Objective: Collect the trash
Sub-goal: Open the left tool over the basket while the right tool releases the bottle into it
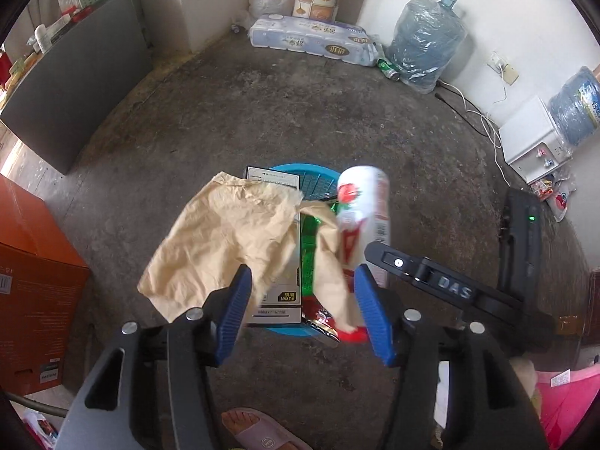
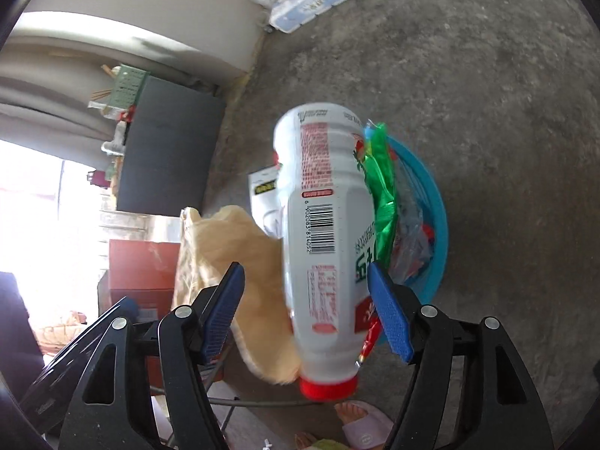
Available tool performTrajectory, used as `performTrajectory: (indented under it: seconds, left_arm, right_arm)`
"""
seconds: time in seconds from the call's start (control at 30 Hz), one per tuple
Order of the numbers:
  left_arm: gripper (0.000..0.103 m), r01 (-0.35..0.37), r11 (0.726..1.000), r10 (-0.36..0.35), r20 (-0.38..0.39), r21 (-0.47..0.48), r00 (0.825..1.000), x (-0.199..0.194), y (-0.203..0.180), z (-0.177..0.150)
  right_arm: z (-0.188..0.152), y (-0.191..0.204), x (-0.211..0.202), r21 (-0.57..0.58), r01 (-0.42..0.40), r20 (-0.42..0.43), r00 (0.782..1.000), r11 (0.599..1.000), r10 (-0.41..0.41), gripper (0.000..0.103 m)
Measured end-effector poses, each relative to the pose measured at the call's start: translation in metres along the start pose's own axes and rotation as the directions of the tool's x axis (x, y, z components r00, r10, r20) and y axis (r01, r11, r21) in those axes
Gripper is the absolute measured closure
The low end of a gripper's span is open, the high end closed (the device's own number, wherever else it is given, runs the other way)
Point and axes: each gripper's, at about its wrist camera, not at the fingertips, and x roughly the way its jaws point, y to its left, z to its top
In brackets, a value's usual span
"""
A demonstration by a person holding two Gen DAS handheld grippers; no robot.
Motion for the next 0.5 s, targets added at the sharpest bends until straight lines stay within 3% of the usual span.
performTrajectory:
  seconds: [0.2, 0.5]
  left_arm:
    - [0.048, 0.059, 0.998, -0.059, 0.048, 0.015, 0.997, -0.031, 0.012, -0.013]
    - [0.044, 0.044, 0.999, -0.038, 0.239, -0.018, 0.970, -0.152, 0.073, -0.053]
  right_arm:
    - [-0.010, -0.002, -0.005, -0.005, 0.013, 0.027, 1.000, 1.000, -0.013, 0.038]
    - [-0.008, 0.026, -0.039, -0.112, 0.067, 0.135, 0.989, 0.991, -0.052, 0.038]
